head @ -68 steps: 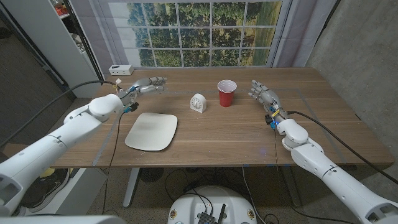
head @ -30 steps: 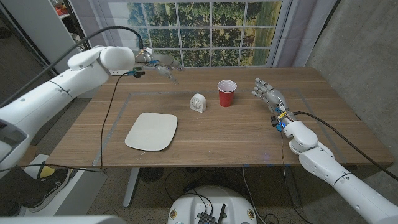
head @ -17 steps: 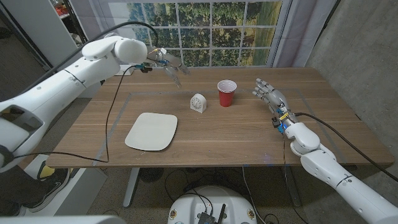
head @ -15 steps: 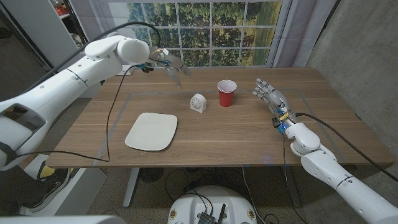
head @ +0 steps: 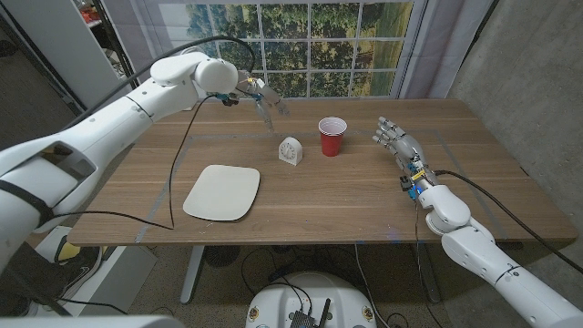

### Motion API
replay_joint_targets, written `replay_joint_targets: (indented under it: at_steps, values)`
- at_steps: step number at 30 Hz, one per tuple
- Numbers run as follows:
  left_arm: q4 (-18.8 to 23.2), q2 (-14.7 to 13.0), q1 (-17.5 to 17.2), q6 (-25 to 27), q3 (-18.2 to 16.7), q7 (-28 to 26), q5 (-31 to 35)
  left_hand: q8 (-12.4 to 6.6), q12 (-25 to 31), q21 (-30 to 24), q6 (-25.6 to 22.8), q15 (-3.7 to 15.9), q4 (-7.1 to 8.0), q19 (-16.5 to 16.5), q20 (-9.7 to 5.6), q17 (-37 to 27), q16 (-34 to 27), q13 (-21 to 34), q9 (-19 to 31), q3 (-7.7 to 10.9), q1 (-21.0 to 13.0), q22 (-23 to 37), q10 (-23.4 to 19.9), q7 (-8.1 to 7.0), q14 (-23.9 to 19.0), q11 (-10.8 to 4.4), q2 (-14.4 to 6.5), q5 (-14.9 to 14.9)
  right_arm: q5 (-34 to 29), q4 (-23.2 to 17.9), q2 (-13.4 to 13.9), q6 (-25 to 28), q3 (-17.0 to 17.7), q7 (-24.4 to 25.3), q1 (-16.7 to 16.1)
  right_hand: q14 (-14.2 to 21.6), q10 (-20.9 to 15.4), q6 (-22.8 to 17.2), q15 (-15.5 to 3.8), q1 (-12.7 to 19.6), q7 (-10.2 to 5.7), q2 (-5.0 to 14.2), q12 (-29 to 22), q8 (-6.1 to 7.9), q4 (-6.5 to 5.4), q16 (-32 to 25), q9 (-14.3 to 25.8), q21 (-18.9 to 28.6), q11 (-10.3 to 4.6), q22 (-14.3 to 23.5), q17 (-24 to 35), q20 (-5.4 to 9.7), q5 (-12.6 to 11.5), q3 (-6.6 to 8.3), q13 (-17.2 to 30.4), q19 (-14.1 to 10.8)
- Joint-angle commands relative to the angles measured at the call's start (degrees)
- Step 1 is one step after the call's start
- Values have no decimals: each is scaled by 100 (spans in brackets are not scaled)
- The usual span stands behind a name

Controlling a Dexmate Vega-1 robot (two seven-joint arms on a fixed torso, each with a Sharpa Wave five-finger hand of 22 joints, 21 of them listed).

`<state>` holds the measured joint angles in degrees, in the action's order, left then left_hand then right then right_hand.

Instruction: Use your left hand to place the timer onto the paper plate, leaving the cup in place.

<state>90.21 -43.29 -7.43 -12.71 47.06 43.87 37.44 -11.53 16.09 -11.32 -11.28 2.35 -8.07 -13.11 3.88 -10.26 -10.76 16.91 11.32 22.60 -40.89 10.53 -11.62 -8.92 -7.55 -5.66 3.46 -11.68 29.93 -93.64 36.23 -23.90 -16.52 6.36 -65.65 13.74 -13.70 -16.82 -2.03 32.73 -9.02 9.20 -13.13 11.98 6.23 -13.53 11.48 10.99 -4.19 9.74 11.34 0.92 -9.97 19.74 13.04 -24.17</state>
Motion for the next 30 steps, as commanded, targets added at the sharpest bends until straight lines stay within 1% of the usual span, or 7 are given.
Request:
replay_joint_targets:
  at_steps: [1, 4, 8, 11, 28, 29, 30]
  values:
    - [-499, 351, 195, -245, 295, -55, 186, -38, 17, -54, -73, 93, -3, -36, -44, -30, -55, 21, 24, -42, -104, 25, -74, 26, -71, 1, -3, -43, -91, -36, -68, -120, 47, 124, -118, -23, -5, -49, -547, -2, -51, 44, 16, 22, -16, -11, 16, 6, 23, 13, 26, -41, -16, -19, 18, -7]
    - [-573, 406, 229, -284, 364, -52, 230, -49, 32, -61, -104, 108, 2, -43, -50, -31, -68, 26, 24, -60, -115, 28, -116, 34, -105, -31, -9, -45, -95, -23, -80, -148, 57, 123, -123, -23, -13, -54, -549, -1, -62, 46, 15, 22, -16, -11, 16, 6, 28, 13, 27, -41, -17, -19, 18, -5]
    - [-694, 502, 278, -324, 471, -69, 314, -67, 69, -67, -159, 133, 11, -45, -50, -32, -80, 36, 25, -97, -136, 33, -219, 23, -142, -52, -14, -50, -100, -6, -96, -183, 65, 118, -126, -16, -16, -101, -549, 7, -287, 51, 22, 30, -9, -13, 20, 10, 12, 14, 29, -45, -19, -22, 19, -8]
    - [-804, 592, 330, -347, 572, -53, 388, -66, 65, -69, -161, 136, 13, -45, -51, -32, -80, 40, 25, -111, -144, 34, -211, 29, -144, -45, -15, -52, -89, 6, -113, -211, 69, 104, -122, -20, -18, -85, -552, 5, -132, 53, 27, 17, -9, -13, 23, 10, 8, 14, 33, -43, -19, -29, 19, -3]
    - [-1592, 1052, 693, -625, 1083, -57, 595, -76, 61, -75, -211, 154, 28, -31, -27, -33, -97, 63, 29, -186, -204, 39, -224, 20, -213, -50, -43, -66, -111, -12, -164, -256, 87, 161, -197, -12, -39, -91, -542, 10, -75, 54, 27, 10, -4, -16, 25, 14, 46, 15, 36, -53, -21, -36, 21, -7]
    - [-1627, 1069, 707, -626, 1101, -62, 598, -73, 63, -74, -206, 169, 29, -28, -18, -33, -101, 65, 29, -190, -209, 39, -228, 25, -225, -59, -46, -67, -116, -11, -162, -259, 88, 159, -198, -11, -43, -96, -540, 12, -97, 54, 26, 11, -2, -17, 25, 13, 44, 15, 36, -50, -21, -36, 21, -5]
    - [-1667, 1090, 721, -627, 1116, -62, 590, -78, 71, -75, -220, 184, 30, -29, -23, -33, -106, 67, 30, -195, -213, 39, -249, 20, -240, -64, -50, -67, -112, -10, -160, -261, 88, 151, -199, -11, -47, -152, -539, 14, -318, 57, 29, 25, 0, -16, 29, 15, 45, 15, 37, -50, -21, -39, 22, -4]
